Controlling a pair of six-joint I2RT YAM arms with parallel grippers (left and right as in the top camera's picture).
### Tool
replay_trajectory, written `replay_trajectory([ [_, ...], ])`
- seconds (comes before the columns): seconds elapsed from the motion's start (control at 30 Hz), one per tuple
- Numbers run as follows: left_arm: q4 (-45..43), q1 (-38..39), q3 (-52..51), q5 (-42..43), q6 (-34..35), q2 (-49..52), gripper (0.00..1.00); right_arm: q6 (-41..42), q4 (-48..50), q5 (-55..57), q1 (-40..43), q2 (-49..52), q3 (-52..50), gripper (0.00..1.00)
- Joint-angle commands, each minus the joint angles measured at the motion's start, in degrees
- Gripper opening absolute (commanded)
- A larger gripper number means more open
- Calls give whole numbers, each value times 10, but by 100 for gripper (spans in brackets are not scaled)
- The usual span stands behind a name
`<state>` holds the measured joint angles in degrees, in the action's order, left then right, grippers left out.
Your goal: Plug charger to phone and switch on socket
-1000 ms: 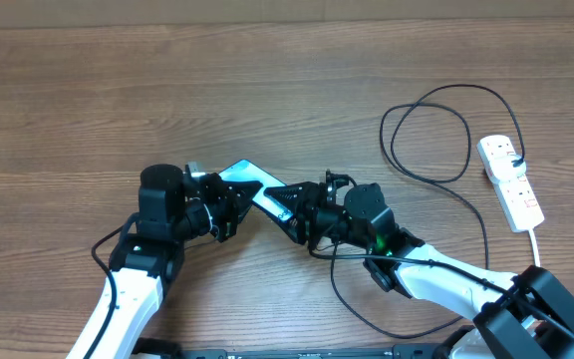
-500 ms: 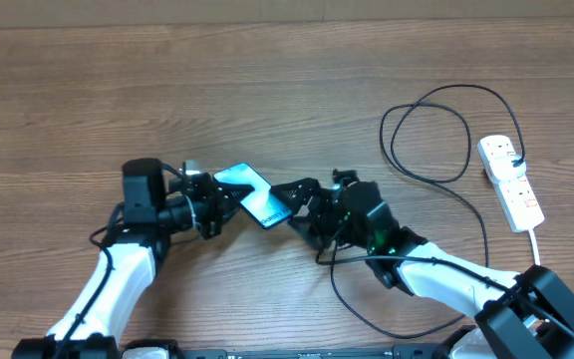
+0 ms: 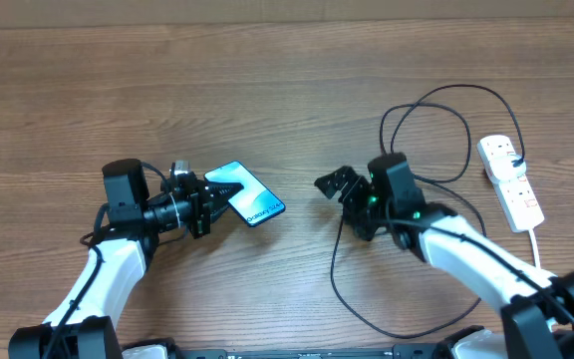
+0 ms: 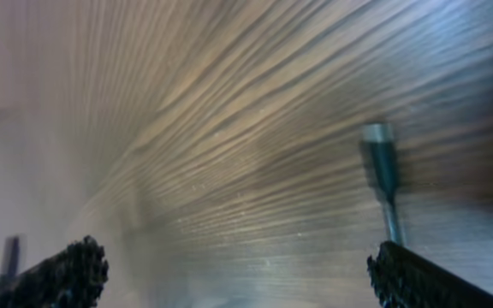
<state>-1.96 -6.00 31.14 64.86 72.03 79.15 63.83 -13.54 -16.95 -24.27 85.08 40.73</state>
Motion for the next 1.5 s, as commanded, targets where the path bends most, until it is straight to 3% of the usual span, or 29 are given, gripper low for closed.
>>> replay_trajectory([
  [0.0, -4, 0, 10, -3, 23, 0, 4, -77, -125, 111, 3, -24, 109, 100],
  [0.2, -32, 2, 18, -40, 106, 0, 4, -84, -332, 190, 3, -24, 236, 100],
  [0.4, -94, 42, 65, -80, 184, 0, 4, -84, -385, 193, 3, -23, 257, 100],
  [0.57, -87, 90, 139, -96, 152, 16, 4, -99, -404, 195, 3, -20, 256, 100],
  [0.9, -85, 95, 175, 116, 62, 171, 4, -133, -410, 199, 2, -19, 231, 100],
  [1.17, -93, 115, 175, 142, 42, 208, 4, -134, -393, 209, 2, 22, 229, 99],
  [1.47, -94, 108, 175, 141, 43, 208, 4, -169, -367, 215, 2, 105, 228, 76],
])
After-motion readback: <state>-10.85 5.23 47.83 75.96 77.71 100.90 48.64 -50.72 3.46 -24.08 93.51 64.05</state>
